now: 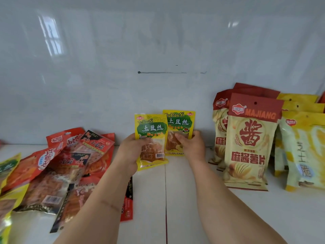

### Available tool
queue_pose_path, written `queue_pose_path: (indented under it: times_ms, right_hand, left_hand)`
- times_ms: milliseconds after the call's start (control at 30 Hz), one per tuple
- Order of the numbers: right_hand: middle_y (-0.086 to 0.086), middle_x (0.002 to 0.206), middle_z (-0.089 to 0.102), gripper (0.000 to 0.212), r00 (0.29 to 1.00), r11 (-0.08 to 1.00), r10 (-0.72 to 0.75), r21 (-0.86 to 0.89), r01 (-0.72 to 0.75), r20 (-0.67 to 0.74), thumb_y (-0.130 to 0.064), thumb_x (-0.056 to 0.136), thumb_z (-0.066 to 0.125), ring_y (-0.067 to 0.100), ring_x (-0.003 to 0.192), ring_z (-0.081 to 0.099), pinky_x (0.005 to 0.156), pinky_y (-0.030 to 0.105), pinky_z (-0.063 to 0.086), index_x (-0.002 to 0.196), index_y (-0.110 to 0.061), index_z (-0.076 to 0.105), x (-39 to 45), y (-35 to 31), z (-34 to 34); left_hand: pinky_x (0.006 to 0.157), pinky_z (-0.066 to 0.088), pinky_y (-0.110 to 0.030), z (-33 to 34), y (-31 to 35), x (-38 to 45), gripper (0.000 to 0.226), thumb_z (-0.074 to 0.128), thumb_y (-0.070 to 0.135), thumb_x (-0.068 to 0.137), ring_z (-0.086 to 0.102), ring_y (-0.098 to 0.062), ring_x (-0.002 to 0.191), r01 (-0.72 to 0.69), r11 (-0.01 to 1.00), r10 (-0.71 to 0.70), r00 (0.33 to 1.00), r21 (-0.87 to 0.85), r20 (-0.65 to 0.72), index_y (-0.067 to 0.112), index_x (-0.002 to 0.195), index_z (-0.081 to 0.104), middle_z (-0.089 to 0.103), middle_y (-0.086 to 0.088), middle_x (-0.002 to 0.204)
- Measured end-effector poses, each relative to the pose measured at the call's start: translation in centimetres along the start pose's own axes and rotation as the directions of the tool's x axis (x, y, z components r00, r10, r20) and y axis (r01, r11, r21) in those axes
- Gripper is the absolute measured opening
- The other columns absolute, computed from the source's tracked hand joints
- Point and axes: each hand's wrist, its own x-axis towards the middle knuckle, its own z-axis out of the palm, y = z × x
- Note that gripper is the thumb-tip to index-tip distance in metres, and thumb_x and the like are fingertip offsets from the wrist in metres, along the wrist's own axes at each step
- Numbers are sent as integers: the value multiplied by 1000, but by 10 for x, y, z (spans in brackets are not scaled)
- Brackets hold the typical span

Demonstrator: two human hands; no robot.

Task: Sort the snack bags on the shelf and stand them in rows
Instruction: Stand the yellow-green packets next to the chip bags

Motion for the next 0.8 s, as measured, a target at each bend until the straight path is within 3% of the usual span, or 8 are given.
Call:
queue_pose_path:
  times_ms: [133,233,300,367,467,633,800]
  right_hand:
    - [5,98,64,46,997,996,81,-41,-81,-11,-57,95,50,26,95,61,77,33,44,103,-12,55,-13,-13,-14]
    - [12,109,63,61,991,988,134,-74,-134,-2,-60,99,31,31,106,59,87,39,47,111,-6,55,-28,-18,-24]
    - [17,130,59,73,988,979,149,-146,-141,43,-65,96,35,33,120,55,98,40,45,130,-3,51,-41,-16,-30]
    - [16,142,50,81,988,963,122,-252,-96,92,-65,91,50,32,131,48,101,38,41,142,-2,41,-57,-14,-35]
    - [14,136,52,74,990,928,99,-369,-56,99,-54,83,70,32,127,50,94,37,42,135,-6,46,-71,-10,-37]
    - [8,118,59,53,998,838,-18,-544,49,62,-48,82,70,30,114,55,87,37,46,117,-13,53,-72,6,-28]
    - [10,114,62,47,997,801,-74,-596,57,-4,-47,82,70,32,107,57,85,37,46,112,-12,58,-63,10,-26]
  left_hand:
    - [78,59,-48,17,-3,3,21,59,-6,90,72,-31,80,13,999,-12,1000,-31,23,9,100,70,74,-15,94]
    - [85,57,-61,33,-8,8,23,58,-6,89,73,-38,90,27,998,-24,998,-49,55,7,104,71,76,-19,100]
    - [85,56,-64,43,-13,10,24,60,-4,86,73,-41,93,19,998,-16,999,-54,51,7,104,71,76,-20,100]
    - [81,59,-59,54,-19,12,24,62,-2,83,74,-38,88,-4,999,6,999,-43,38,8,102,72,76,-19,99]
    - [70,62,-43,70,-24,13,22,61,-3,86,72,-29,77,-41,998,42,999,-37,15,3,105,70,75,-20,100]
    - [80,61,-44,82,-28,21,14,67,0,85,72,-28,81,-102,995,102,995,7,-13,9,96,71,75,-12,92]
    - [82,61,-43,81,-30,33,10,69,8,86,74,-28,88,-139,983,141,990,116,-8,14,93,71,76,-6,91]
